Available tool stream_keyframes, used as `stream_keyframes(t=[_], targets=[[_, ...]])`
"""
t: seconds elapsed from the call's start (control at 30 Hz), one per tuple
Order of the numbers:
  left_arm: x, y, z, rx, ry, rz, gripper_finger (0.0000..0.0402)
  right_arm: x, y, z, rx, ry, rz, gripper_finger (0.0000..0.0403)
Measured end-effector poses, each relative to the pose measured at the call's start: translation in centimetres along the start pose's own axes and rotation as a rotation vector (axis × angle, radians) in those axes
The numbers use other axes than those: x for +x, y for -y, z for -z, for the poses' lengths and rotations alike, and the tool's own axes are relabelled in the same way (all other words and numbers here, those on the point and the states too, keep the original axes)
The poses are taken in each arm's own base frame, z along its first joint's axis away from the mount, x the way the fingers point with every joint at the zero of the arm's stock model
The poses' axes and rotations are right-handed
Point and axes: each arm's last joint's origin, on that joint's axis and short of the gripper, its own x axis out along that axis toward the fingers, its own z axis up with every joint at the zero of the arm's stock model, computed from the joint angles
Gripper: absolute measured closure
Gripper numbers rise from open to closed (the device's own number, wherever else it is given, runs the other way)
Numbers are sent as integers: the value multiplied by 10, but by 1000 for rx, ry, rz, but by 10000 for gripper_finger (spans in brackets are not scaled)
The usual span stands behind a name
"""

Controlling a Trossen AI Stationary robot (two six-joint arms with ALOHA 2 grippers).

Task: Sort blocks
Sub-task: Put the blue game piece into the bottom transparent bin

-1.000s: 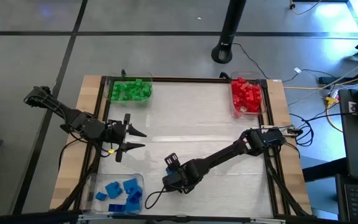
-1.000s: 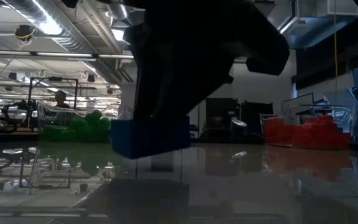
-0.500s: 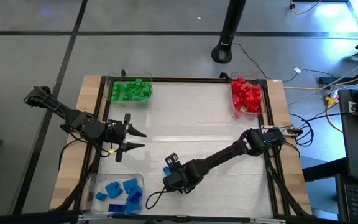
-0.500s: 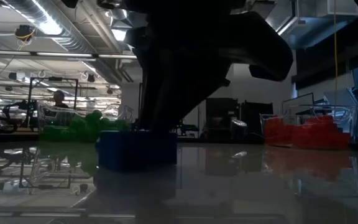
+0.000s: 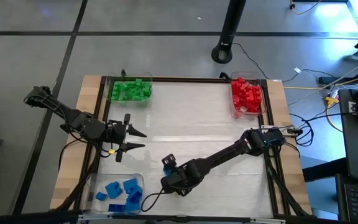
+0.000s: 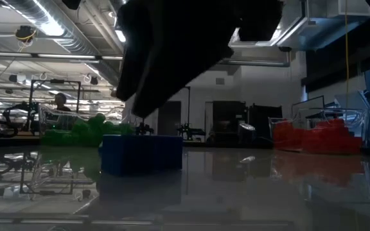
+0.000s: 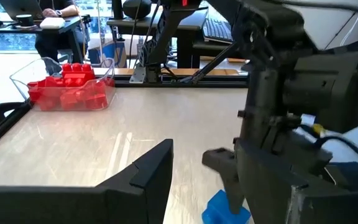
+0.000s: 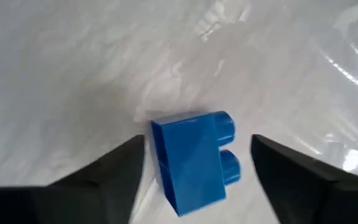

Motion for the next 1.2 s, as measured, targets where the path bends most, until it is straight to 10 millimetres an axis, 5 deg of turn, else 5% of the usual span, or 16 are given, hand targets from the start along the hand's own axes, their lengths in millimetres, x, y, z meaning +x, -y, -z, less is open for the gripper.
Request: stream_keyframes(t=[0.2,0.3,0.67,0.93,1.2], targets=[[0,0,1,-2,-7,-1,237,16,5,7,-9,10,-65,20],[0,0,1,-1,-10,-1,237,21,8,7,-21,18,-44,8],[0,0,3,-10,-26,-4,237,53,20,22,6,-41,-151,57],[0,0,3,-8,-25,-4,237,56,23,23,23,-29,-203,157],[0,0,3,-8,-25,-4,237,54,21,22,20,-27,-192,157]])
